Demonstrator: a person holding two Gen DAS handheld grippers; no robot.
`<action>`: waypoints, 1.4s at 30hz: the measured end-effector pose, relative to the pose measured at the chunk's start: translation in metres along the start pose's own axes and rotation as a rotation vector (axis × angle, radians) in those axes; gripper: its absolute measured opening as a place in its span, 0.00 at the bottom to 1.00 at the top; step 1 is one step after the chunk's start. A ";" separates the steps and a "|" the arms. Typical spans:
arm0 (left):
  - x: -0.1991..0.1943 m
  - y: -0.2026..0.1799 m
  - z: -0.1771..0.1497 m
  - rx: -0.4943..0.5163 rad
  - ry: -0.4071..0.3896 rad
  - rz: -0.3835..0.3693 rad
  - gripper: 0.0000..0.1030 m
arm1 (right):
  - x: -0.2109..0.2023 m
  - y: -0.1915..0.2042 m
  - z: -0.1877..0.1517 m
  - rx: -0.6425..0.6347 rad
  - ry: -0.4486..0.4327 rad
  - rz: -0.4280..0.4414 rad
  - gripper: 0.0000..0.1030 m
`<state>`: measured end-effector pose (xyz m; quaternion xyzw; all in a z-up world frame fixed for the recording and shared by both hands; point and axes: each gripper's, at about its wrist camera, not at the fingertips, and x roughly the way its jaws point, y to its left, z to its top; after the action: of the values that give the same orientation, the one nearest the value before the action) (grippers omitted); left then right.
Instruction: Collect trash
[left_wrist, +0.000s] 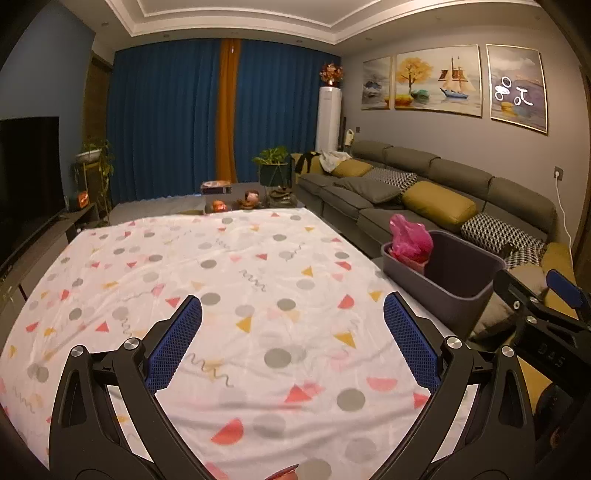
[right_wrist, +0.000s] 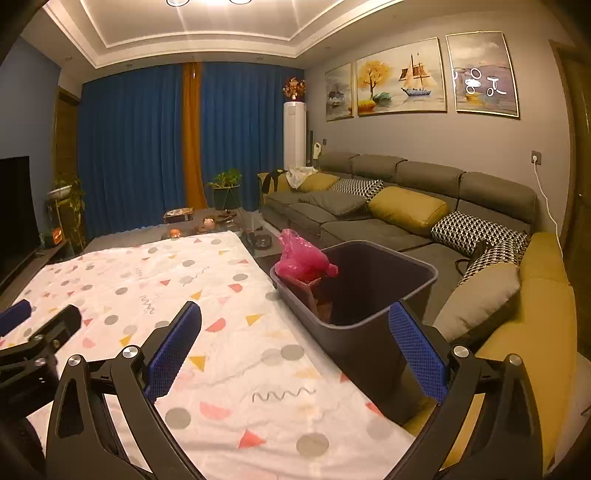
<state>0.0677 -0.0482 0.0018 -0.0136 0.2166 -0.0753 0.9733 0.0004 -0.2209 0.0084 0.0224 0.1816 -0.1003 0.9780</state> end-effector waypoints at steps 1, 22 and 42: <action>-0.003 0.000 -0.001 -0.003 0.000 -0.001 0.94 | -0.007 0.000 -0.001 0.001 -0.002 0.001 0.95; -0.038 -0.003 -0.011 -0.018 -0.008 -0.020 0.94 | -0.053 -0.008 -0.010 0.021 -0.043 0.014 0.95; -0.043 -0.004 -0.009 -0.026 -0.015 -0.032 0.94 | -0.054 -0.008 -0.012 0.023 -0.050 0.016 0.95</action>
<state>0.0245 -0.0455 0.0116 -0.0302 0.2101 -0.0878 0.9733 -0.0547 -0.2180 0.0168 0.0328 0.1558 -0.0951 0.9826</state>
